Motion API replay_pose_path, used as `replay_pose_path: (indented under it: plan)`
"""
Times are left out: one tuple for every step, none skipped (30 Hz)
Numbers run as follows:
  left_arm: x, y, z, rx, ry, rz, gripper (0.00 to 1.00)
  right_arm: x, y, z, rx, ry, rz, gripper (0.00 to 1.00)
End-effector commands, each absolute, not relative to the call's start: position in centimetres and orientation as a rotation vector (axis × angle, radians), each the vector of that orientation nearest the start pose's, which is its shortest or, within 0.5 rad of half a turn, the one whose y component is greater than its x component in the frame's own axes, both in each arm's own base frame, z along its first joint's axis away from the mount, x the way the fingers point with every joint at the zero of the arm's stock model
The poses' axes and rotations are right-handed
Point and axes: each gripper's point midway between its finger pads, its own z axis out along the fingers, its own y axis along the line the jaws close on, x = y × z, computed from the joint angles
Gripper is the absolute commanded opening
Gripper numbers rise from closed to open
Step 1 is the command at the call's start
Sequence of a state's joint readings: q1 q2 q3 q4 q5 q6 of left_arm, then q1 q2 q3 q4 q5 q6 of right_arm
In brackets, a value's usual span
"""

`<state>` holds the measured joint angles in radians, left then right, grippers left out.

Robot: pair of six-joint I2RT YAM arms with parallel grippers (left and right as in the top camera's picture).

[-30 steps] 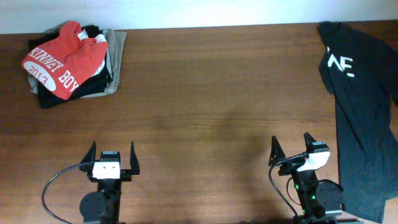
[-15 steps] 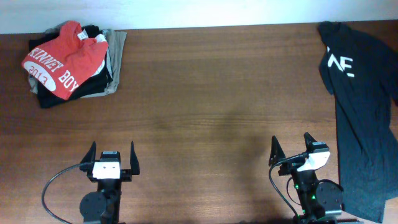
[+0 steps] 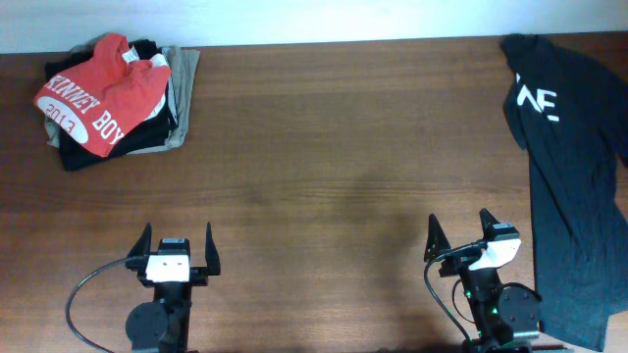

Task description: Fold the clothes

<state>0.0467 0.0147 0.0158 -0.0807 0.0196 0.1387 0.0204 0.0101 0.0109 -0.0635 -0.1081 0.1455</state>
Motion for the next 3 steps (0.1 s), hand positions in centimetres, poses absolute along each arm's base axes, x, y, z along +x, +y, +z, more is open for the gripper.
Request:
replay_pose_path:
  plan:
    - [24.58,0.73,15.67,0.109,1.646,0.132,0.99,24.48,2.34,15.81,0.016,1.643,0.207,0.99]
    - [24.58,0.73,15.67,0.109,1.646,0.132,0.99,24.48,2.34,15.81,0.016,1.643,0.207,0.99]
    - [24.58,0.73,15.67,0.109,1.646,0.132,0.99,24.48,2.34,15.81,0.016,1.643,0.207,0.99]
